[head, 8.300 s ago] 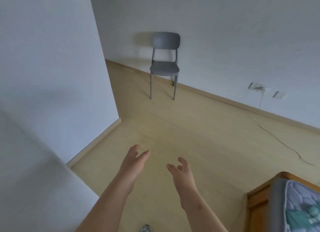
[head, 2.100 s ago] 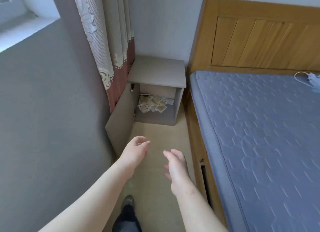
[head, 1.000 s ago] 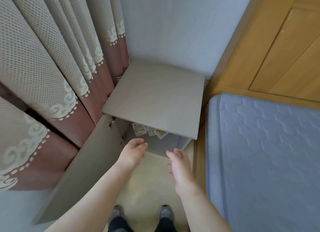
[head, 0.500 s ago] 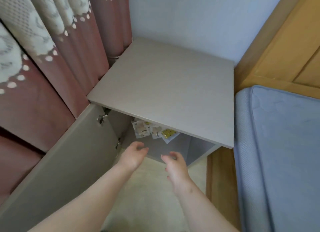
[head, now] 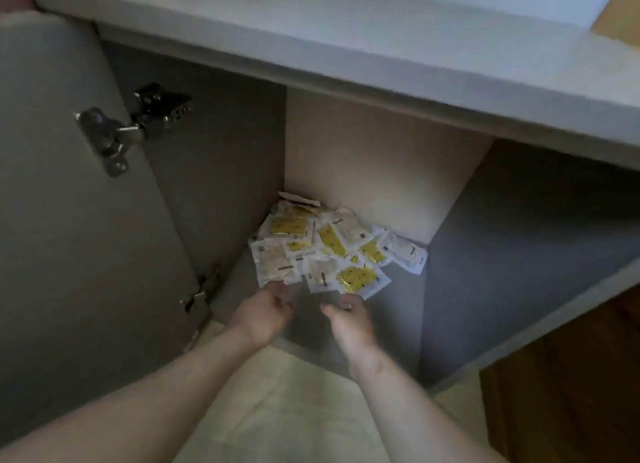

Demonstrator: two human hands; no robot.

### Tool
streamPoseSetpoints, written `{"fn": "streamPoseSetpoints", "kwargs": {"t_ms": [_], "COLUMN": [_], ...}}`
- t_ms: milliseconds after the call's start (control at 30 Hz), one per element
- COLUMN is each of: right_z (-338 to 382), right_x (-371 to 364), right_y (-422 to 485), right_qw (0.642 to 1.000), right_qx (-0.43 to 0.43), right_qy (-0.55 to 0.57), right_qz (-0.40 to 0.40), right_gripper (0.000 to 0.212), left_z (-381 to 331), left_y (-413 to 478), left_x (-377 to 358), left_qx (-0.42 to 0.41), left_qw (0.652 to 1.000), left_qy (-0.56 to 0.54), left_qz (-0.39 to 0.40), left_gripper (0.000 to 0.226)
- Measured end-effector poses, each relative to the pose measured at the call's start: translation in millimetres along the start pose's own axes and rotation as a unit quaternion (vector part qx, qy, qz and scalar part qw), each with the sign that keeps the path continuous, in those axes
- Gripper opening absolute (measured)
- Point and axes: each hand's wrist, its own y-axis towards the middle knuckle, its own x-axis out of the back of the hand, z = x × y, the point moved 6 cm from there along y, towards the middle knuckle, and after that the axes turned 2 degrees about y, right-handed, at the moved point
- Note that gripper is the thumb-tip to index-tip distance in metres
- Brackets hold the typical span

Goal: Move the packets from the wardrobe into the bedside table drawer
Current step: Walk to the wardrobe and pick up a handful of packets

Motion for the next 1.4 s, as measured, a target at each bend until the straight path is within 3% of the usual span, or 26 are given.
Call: {"fn": "streamPoseSetpoints", "kwargs": {"t_ms": [133,267,433,500,667,833,900,1000,1133,1400], "right_z": [-58.0,-78.6,-66.9,-63.7,-58.1,-34.6,-21.9,0.7,4.4,-11.0], "right_x": [-32.1,-20.5,1.3,3.6,-7.7,-21.0,-22.7,-31.4,-59.2,-57.0], "right_y": [28.1,36.7,67.5,73.4,98.3,135.7,155.9,197.1,231.6,215.2], "right_qw": [0.999,0.999,0.98,0.961,0.901,0.87,0.844,0.811,0.817,0.795], "right_qx": [-0.004,0.002,0.033,0.053,0.097,0.17,0.195,0.214,0.18,0.162], "right_qy": [-0.008,-0.047,-0.197,-0.272,-0.421,-0.461,-0.497,-0.537,-0.543,-0.584], "right_qz": [0.033,0.019,-0.014,-0.013,-0.02,-0.036,-0.047,-0.096,-0.066,-0.034], "right_gripper": [0.035,0.022,0.045,0.049,0.055,0.063,0.065,0.077,0.082,0.087], "left_z": [42.3,47.4,33.8,40.0,57.9,64.5,69.1,77.1,69.7,60.5], "left_y": [16.2,33.1,58.6,65.2,90.6,138.3,154.0,169.6,180.8,186.7], "left_x": [-35.5,-37.6,-47.1,-53.0,-49.7,-28.4,-34.3,-52.5,-50.9,-49.7], "left_qx": [-0.007,-0.022,-0.098,-0.087,-0.003,-0.084,-0.104,-0.106,-0.137,-0.185], "left_qw": [1.0,0.992,0.963,0.954,0.968,0.962,0.962,0.939,0.929,0.93], "left_qy": [0.024,0.119,0.25,0.288,0.249,0.233,0.23,0.314,0.328,0.302], "left_qz": [-0.011,-0.024,-0.03,-0.02,-0.012,-0.113,-0.103,-0.089,-0.1,-0.097], "left_gripper": [0.035,0.037,0.052,0.056,0.067,0.069,0.074,0.075,0.08,0.075]}}
